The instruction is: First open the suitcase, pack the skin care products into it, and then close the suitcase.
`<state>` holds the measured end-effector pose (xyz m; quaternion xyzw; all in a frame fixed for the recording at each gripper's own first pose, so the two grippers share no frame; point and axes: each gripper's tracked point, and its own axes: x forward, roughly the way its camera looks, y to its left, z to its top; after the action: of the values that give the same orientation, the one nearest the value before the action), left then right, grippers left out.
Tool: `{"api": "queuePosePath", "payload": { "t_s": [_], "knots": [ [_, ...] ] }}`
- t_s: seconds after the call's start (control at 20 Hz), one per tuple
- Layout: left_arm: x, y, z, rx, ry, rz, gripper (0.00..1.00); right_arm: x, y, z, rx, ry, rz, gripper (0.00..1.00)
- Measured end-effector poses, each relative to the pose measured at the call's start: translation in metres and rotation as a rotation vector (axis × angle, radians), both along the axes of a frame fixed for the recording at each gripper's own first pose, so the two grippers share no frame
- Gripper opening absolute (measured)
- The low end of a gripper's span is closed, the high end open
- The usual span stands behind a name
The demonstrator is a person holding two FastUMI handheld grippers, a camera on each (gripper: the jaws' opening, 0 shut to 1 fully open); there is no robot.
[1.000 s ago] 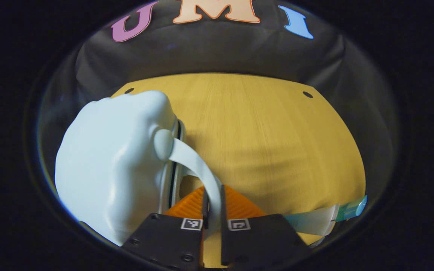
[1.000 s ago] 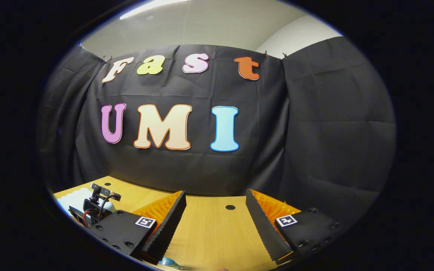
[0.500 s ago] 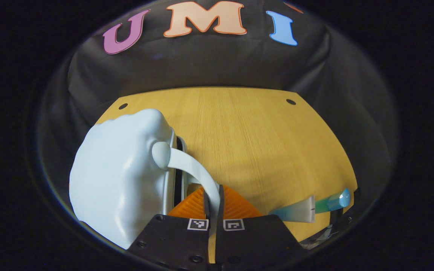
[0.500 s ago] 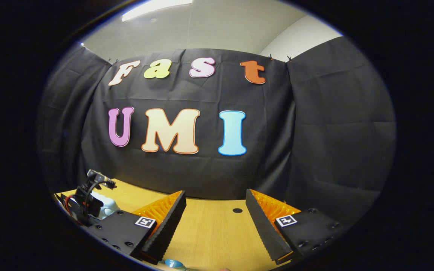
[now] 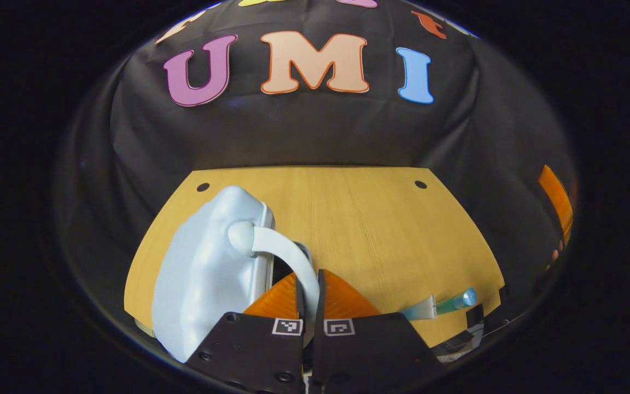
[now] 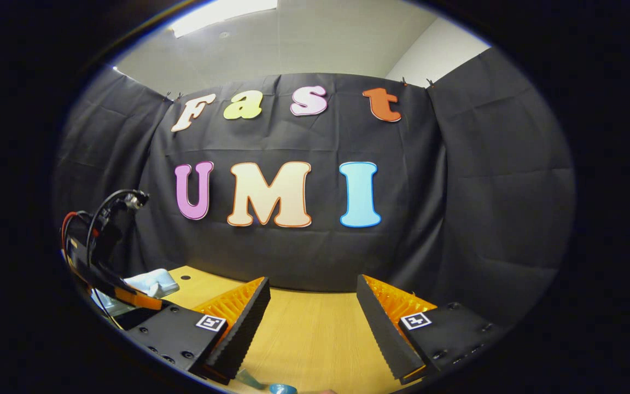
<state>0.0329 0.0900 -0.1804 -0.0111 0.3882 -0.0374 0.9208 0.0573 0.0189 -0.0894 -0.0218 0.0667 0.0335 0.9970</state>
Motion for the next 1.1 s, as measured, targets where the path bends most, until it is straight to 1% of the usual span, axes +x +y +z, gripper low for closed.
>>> {"api": "queuePosePath", "payload": {
  "t_s": [0.15, 0.3, 0.5, 0.6, 0.8, 1.1],
  "knots": [
    [0.004, 0.025, 0.02, 0.004, -0.03, 0.002, 0.0, 0.002, 0.009, -0.001, 0.009, 0.006, -0.002, 0.99],
    [0.009, 0.06, 0.039, 0.016, -0.063, 0.023, 0.0, 0.003, 0.017, 0.0, 0.003, 0.0, -0.005, 0.99],
    [0.015, 0.111, 0.055, 0.089, -0.093, 0.028, 0.0, 0.005, 0.036, -0.001, -0.002, 0.0, -0.007, 0.99],
    [0.015, 0.136, 0.059, 0.108, -0.106, 0.046, 0.0, 0.007, 0.048, -0.002, 0.001, -0.002, -0.009, 0.99],
    [0.02, 0.176, 0.065, 0.104, -0.136, 0.078, 0.0, 0.012, 0.079, -0.006, 0.005, -0.004, -0.007, 0.99],
    [0.024, 0.249, 0.065, 0.122, -0.172, 0.123, 0.0, 0.012, 0.127, 0.001, -0.015, -0.034, 0.006, 0.99]
  ]
}}
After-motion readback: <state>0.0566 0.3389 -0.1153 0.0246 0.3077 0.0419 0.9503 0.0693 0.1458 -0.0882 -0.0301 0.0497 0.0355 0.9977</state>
